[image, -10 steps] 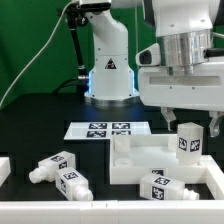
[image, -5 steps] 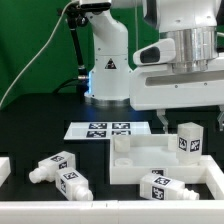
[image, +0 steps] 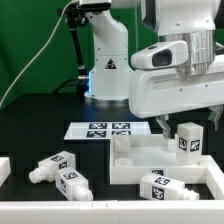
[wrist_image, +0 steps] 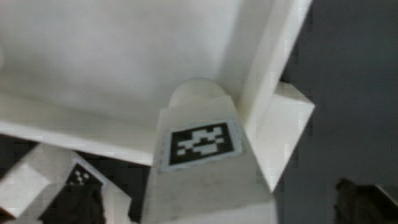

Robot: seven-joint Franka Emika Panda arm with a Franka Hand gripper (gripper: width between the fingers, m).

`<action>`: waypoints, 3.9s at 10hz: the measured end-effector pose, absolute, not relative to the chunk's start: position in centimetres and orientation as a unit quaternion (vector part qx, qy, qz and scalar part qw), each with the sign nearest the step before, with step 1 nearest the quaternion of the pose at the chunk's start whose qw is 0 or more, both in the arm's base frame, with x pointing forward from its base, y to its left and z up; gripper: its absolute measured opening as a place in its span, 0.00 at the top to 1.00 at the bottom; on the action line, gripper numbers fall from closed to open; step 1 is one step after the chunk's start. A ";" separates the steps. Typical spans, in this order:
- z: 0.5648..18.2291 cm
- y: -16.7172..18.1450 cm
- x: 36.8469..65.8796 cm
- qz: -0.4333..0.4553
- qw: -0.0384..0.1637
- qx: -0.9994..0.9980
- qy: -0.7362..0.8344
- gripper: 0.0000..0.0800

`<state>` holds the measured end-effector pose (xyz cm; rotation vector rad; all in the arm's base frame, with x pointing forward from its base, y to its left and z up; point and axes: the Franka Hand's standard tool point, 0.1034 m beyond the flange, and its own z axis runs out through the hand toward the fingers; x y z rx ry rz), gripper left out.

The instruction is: Assemble one leg

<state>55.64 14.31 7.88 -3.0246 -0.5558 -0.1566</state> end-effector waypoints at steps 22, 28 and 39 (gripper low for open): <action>7.6 14.3 55.3 -0.020 0.065 -0.902 0.426 0.44; 8.1 14.2 55.7 -0.036 0.043 -0.988 0.146 0.19; 7.6 13.5 55.7 -0.040 0.019 -0.984 -0.173 0.42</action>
Offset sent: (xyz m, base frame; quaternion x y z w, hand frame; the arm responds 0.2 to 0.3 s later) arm 0.0000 0.0000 0.0000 0.0000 0.0000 0.0000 1.0000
